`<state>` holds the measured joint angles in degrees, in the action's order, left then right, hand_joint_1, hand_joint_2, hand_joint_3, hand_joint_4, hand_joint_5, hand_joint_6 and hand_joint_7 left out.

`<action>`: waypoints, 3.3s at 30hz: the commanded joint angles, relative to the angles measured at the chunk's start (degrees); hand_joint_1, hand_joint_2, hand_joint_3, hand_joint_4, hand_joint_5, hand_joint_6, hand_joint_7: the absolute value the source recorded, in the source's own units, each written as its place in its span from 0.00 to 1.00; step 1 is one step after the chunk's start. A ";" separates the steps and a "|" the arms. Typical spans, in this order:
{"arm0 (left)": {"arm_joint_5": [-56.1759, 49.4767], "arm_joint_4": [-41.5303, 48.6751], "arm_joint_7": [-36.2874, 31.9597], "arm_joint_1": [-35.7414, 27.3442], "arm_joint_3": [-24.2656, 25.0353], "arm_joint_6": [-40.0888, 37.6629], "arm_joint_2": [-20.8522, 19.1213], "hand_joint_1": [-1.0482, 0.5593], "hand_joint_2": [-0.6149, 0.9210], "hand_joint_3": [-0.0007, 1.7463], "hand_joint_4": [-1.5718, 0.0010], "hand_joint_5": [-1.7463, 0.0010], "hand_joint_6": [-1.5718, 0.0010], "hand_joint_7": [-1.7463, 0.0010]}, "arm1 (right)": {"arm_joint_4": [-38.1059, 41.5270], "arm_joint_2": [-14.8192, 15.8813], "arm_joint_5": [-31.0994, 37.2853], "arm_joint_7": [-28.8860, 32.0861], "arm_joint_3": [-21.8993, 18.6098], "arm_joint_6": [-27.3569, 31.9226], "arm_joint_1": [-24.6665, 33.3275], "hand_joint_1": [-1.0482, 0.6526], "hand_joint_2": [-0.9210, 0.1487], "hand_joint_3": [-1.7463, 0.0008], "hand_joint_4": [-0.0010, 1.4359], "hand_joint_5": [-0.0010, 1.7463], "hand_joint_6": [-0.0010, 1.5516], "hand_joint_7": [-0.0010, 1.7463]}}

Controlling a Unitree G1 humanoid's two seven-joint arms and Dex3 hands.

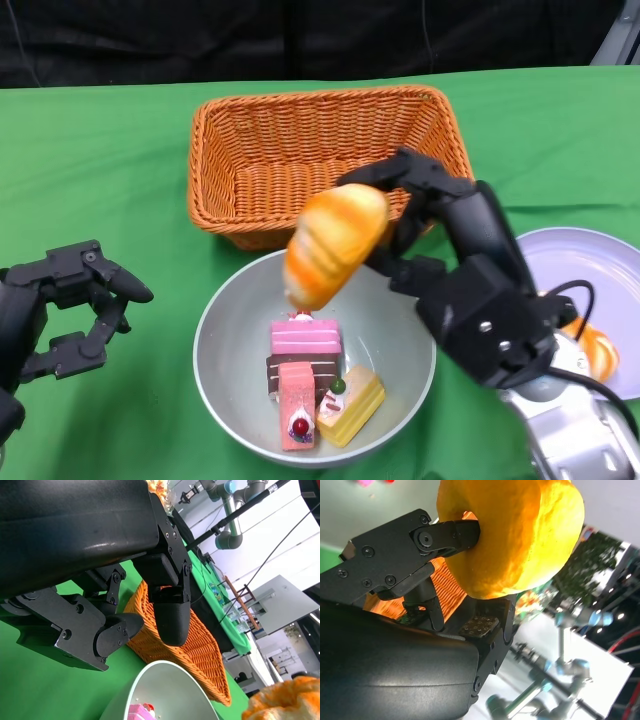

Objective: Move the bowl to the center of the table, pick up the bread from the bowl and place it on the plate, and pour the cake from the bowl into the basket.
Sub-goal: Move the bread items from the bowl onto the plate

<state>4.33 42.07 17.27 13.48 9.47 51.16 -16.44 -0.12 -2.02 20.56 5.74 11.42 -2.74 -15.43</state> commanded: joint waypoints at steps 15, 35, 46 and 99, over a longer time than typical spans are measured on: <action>-0.20 0.80 0.45 0.79 0.18 0.06 -1.77 0.68 0.80 0.53 0.46 0.19 0.46 0.38 | -7.83 5.38 -2.68 1.98 -14.14 7.24 5.24 0.53 0.10 0.73 0.54 1.00 0.48 0.64; -0.63 4.01 0.36 2.61 0.56 1.44 -2.94 0.72 0.81 0.53 0.45 0.18 0.45 0.37 | -3.61 16.92 -2.69 -0.97 -23.05 25.81 8.66 0.55 0.00 0.85 0.42 1.00 0.47 0.51; 0.29 4.86 1.28 3.00 0.52 1.54 -2.95 0.71 0.80 0.54 0.45 0.19 0.46 0.37 | 5.34 20.93 -3.56 -2.84 -22.47 33.96 5.47 0.57 0.00 0.86 0.41 1.00 0.46 0.67; 0.06 3.88 0.98 1.92 0.11 0.98 -3.09 0.72 0.79 0.54 0.45 0.19 0.45 0.38 | 9.61 24.23 4.27 0.57 -10.41 29.23 0.36 0.39 0.00 0.94 0.55 0.08 0.31 0.00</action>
<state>4.14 46.28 17.75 16.00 9.50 52.52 -18.36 10.44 20.63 23.83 6.95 0.81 25.89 -15.44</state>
